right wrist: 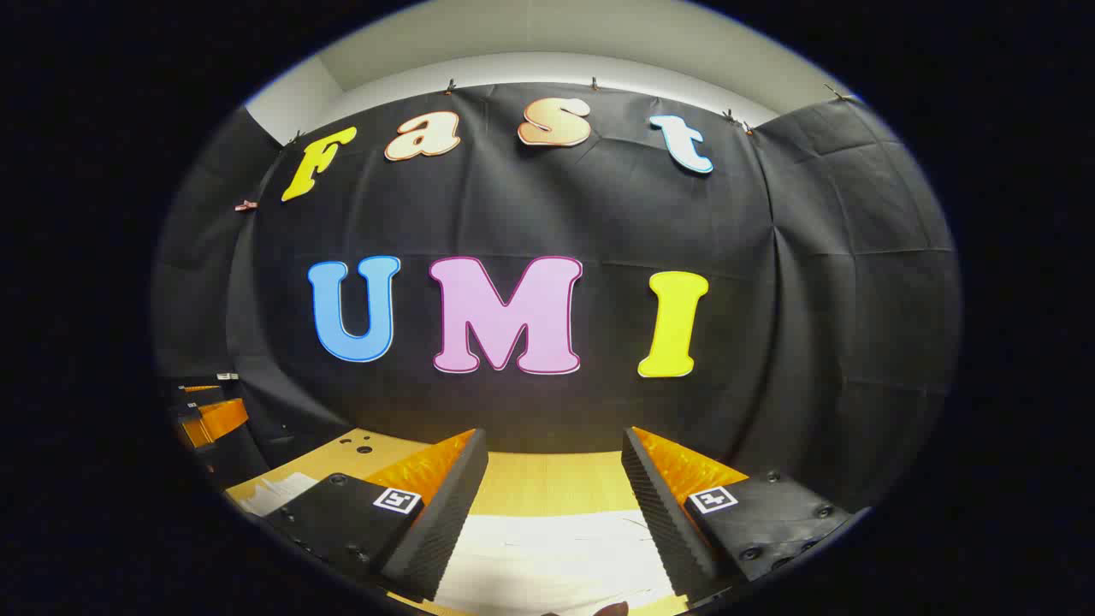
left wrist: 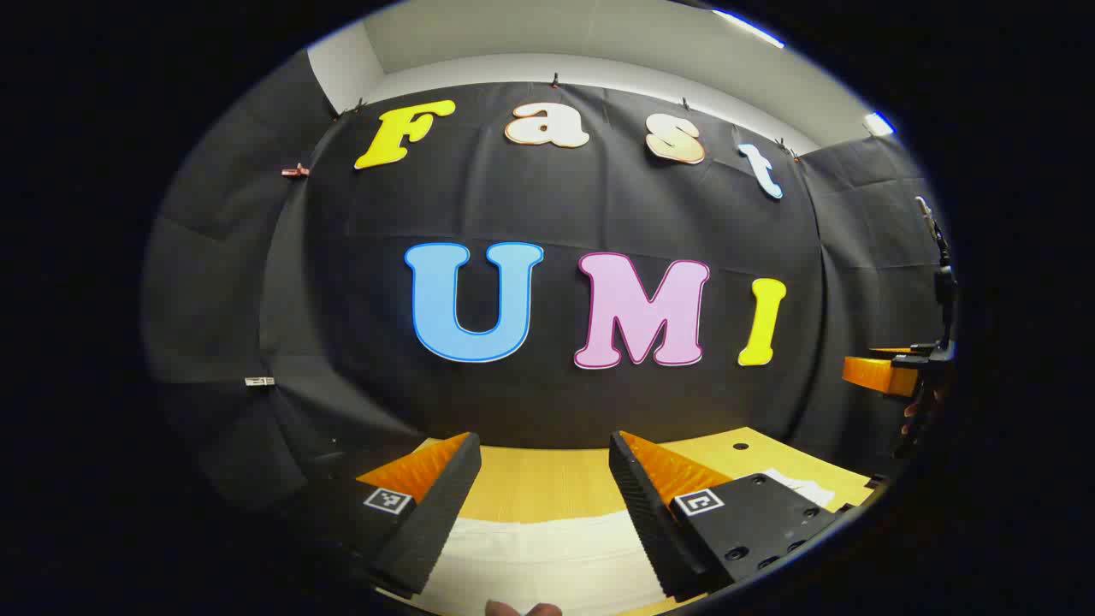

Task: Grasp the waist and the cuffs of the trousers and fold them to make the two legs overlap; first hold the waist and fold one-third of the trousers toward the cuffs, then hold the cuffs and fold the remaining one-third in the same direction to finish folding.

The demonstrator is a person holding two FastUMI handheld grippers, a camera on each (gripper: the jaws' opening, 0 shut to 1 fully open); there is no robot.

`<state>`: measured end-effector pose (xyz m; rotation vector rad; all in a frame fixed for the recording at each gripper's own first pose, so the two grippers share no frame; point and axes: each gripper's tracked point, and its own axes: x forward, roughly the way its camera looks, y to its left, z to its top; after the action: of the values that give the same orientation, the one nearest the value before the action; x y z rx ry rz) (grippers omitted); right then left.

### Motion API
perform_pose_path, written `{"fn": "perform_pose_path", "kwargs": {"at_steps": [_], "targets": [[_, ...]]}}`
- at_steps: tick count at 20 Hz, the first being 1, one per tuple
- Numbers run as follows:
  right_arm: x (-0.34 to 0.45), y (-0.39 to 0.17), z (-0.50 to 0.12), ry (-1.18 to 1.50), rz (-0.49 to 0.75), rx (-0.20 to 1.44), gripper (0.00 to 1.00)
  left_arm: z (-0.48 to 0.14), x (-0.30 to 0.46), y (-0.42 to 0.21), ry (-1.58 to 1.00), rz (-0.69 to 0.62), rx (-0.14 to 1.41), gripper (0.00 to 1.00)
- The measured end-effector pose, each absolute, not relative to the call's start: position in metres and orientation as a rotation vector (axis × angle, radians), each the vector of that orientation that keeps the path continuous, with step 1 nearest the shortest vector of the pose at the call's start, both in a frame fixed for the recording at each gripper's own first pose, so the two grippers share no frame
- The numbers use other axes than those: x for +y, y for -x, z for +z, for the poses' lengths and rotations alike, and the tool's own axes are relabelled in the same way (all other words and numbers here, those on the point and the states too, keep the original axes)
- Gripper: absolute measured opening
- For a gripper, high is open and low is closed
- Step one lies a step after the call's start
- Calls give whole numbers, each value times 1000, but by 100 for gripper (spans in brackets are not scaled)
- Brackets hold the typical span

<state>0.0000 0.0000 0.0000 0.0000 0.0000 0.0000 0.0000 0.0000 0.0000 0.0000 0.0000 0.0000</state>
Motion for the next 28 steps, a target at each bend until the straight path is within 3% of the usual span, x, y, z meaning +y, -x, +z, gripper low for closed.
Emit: {"fn": "perform_pose_path", "kwargs": {"at_steps": [20, 28], "targets": [[13, 22, 6, 45, 25, -17, 97, -14, 11, 20, -46, -24, 23, 95], [-15, 34, -51, 308, 93, 104, 97, -65, 41, 28, -271, -108, 102, 98]]}}
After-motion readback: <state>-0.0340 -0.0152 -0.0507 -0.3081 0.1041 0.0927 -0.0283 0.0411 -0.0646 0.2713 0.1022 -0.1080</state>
